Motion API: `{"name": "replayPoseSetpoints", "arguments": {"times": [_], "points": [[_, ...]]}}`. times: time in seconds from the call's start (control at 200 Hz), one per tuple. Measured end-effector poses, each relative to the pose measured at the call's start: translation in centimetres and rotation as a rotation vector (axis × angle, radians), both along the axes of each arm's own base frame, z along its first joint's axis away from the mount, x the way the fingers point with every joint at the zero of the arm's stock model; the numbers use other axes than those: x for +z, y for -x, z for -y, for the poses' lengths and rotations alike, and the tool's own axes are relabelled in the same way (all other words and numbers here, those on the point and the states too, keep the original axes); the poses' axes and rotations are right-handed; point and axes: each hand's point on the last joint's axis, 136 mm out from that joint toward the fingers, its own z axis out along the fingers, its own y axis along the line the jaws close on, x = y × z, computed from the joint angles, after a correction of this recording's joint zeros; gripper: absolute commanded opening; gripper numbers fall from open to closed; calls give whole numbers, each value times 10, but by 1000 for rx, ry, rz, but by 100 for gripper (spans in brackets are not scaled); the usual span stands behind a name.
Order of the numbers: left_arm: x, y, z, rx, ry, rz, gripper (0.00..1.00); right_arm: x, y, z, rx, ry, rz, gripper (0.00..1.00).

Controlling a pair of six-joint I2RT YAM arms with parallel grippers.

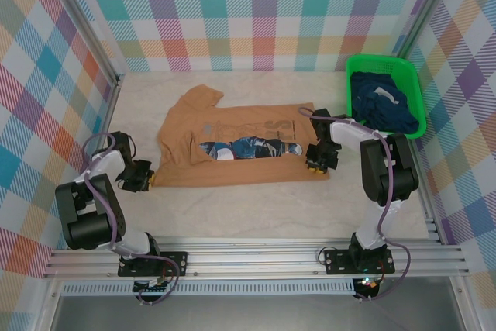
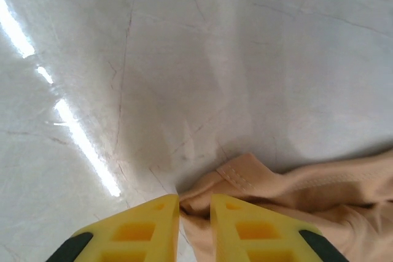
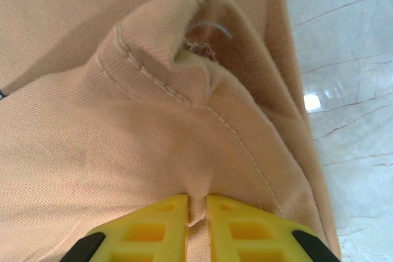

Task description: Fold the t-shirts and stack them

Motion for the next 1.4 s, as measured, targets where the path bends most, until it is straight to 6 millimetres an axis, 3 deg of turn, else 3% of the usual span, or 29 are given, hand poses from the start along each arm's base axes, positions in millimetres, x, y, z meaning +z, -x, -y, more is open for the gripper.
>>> {"name": "replayPoseSetpoints", "arguments": {"times": [0.49,0.985,1.29,1.339,1.399], "points": [[-10,26,7,24,17,-61,23,0,0,0,0,-3,-1,15],[-6,8,4,77,10,0,24,0,0,0,1,-3,-1,15],[-16,3,10,50,15,-19,22,0,0,0,1,-3,-1,15],[-16,3,11,46,10,-21,20,0,0,-1,0,-3,-1,15],[-16,4,10,43,-1,-30,9,0,0,0,0,-3,-1,15]]}}
